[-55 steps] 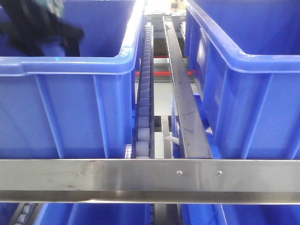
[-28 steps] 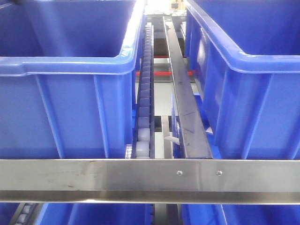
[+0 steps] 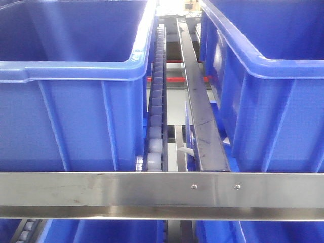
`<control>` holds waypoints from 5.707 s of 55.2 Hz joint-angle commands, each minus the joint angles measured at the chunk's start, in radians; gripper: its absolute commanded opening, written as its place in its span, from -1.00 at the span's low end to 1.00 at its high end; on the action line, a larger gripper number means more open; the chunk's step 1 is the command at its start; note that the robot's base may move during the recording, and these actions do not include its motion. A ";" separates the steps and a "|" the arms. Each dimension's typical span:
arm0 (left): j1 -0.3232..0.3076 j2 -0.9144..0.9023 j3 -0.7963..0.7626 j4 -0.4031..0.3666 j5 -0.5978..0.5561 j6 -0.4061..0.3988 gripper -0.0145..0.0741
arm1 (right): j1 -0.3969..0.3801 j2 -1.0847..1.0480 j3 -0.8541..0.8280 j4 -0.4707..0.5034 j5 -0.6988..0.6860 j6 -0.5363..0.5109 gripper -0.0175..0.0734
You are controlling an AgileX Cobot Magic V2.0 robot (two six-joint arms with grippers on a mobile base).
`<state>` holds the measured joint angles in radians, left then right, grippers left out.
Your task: Pick and sort blue part to right shelf
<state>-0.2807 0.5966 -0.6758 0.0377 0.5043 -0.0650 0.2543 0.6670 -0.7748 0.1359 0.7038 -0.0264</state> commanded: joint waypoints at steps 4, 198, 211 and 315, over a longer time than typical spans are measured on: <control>0.002 -0.102 0.021 0.021 -0.074 -0.006 -0.39 | -0.024 0.238 -0.228 0.012 0.021 0.012 -0.14; 0.002 -0.612 0.123 0.229 0.224 -0.116 -0.39 | -0.277 -0.681 0.312 0.083 -0.183 -0.180 -0.47; 0.006 -0.611 0.128 0.227 0.226 -0.116 -0.39 | -0.277 -0.681 0.312 0.083 -0.183 -0.180 -0.47; 0.309 -0.627 0.712 -0.006 -0.567 0.028 -0.39 | -0.283 -0.681 0.590 0.005 -0.560 -0.180 -0.47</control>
<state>0.0283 -0.0043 0.0052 0.0420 0.0296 -0.0354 -0.0244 -0.0160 -0.2236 0.1650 0.3458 -0.1997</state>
